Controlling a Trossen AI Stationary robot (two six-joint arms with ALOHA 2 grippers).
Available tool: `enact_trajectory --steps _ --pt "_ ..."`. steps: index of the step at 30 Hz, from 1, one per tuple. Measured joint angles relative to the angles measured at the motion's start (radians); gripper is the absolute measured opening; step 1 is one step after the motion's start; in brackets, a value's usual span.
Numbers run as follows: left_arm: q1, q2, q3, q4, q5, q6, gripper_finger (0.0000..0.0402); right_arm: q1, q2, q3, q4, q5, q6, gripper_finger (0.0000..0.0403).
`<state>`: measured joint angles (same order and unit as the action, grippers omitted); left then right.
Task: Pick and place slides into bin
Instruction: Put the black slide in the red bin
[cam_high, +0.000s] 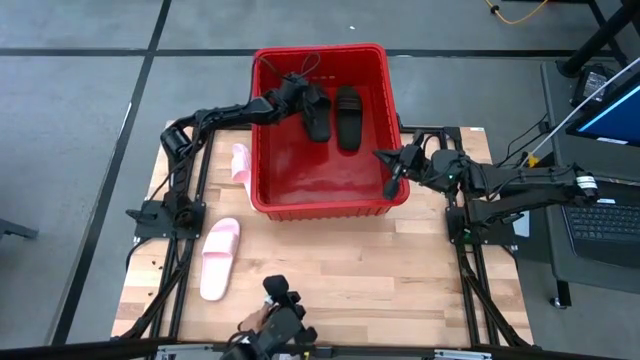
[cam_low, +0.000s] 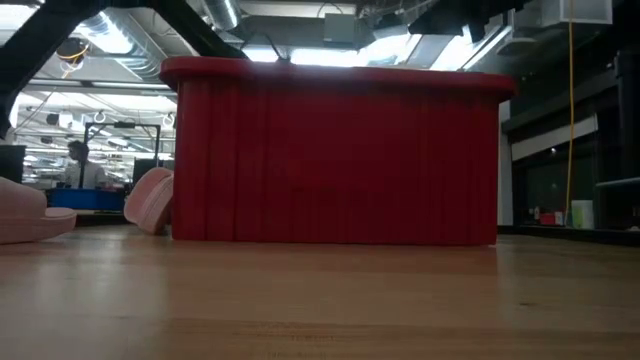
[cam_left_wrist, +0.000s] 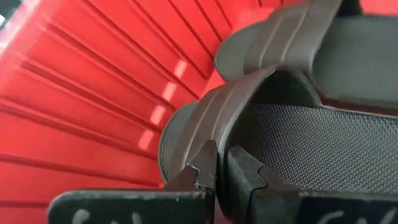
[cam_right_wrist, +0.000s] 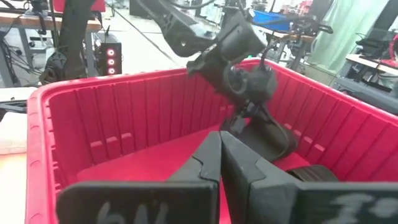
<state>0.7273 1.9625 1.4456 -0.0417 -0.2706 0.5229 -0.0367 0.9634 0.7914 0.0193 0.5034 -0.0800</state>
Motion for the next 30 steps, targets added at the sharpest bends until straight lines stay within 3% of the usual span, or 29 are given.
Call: enact_trajectory --steps 16,25,30 --pt "0.036 0.043 0.0 0.009 0.004 -0.012 0.0006 -0.006 0.0 0.0 0.003 0.0 0.029 0.0011" --pt "0.068 0.043 0.0 -0.03 0.147 0.01 0.0006 -0.006 0.0 0.0 0.007 0.0 0.031 0.0011" --pt "0.075 0.043 0.0 -0.034 0.158 0.043 0.0006 -0.006 0.0 0.0 0.007 0.0 0.051 0.0011"
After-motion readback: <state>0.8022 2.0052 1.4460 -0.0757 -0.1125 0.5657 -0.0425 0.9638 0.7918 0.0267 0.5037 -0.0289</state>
